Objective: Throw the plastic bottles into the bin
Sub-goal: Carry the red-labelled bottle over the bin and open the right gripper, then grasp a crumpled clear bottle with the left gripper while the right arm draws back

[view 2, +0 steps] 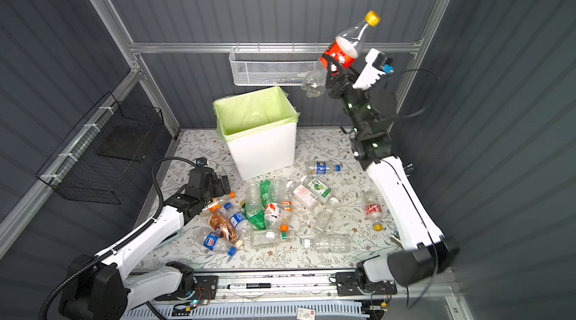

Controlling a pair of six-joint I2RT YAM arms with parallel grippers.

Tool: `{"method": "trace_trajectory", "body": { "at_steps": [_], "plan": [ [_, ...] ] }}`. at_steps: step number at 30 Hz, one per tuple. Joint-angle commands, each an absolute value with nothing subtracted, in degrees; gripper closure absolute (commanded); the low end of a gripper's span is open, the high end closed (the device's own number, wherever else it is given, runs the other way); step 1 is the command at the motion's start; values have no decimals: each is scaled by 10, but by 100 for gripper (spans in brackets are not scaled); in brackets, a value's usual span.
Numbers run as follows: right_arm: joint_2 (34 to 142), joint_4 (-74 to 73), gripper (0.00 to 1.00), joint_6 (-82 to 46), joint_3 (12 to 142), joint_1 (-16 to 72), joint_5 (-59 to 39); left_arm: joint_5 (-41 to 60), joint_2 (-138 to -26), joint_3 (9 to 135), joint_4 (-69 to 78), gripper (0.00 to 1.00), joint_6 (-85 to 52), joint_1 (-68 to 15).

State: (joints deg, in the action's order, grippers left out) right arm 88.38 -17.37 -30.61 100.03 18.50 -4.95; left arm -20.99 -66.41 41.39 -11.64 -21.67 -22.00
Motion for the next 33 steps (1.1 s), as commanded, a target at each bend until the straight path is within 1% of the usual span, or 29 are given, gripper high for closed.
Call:
{"method": "trace_trajectory", "body": {
  "at_steps": [1,3,4,5,6,8,12,16,21,25,29,33],
  "plan": [
    [1030,-80,41,-318,1156,229,-150,-203,-667,406,-108,0,-226,-221],
    [1112,36,33,-274,1271,253,-160,-205,-664,407,-113,0,-225,-221],
    [1133,68,28,-258,1299,260,-152,-207,-661,406,-115,0,-225,-221],
    [1145,90,17,-247,1314,263,-143,-207,-657,405,-115,0,-224,-221],
    [1146,96,2,-243,1315,264,-136,-207,-653,404,-117,0,-222,-221],
    [1129,98,1,-230,1299,263,-113,-204,-646,406,-124,0,-218,-221],
    [1061,98,1,-202,1238,263,-47,-212,-626,415,-140,0,-205,-225],
    [976,65,1,-186,1128,257,-13,-218,-599,426,-141,0,-192,-239],
    [877,54,1,-187,974,238,18,-247,-598,447,-150,0,-193,-304],
    [789,46,1,-215,814,206,22,-257,-622,465,-167,0,-227,-362],
    [708,66,1,-243,665,172,16,-268,-662,492,-179,0,-254,-435],
    [635,78,1,-266,539,143,18,-259,-724,530,-198,0,-285,-491]
  ]
}}
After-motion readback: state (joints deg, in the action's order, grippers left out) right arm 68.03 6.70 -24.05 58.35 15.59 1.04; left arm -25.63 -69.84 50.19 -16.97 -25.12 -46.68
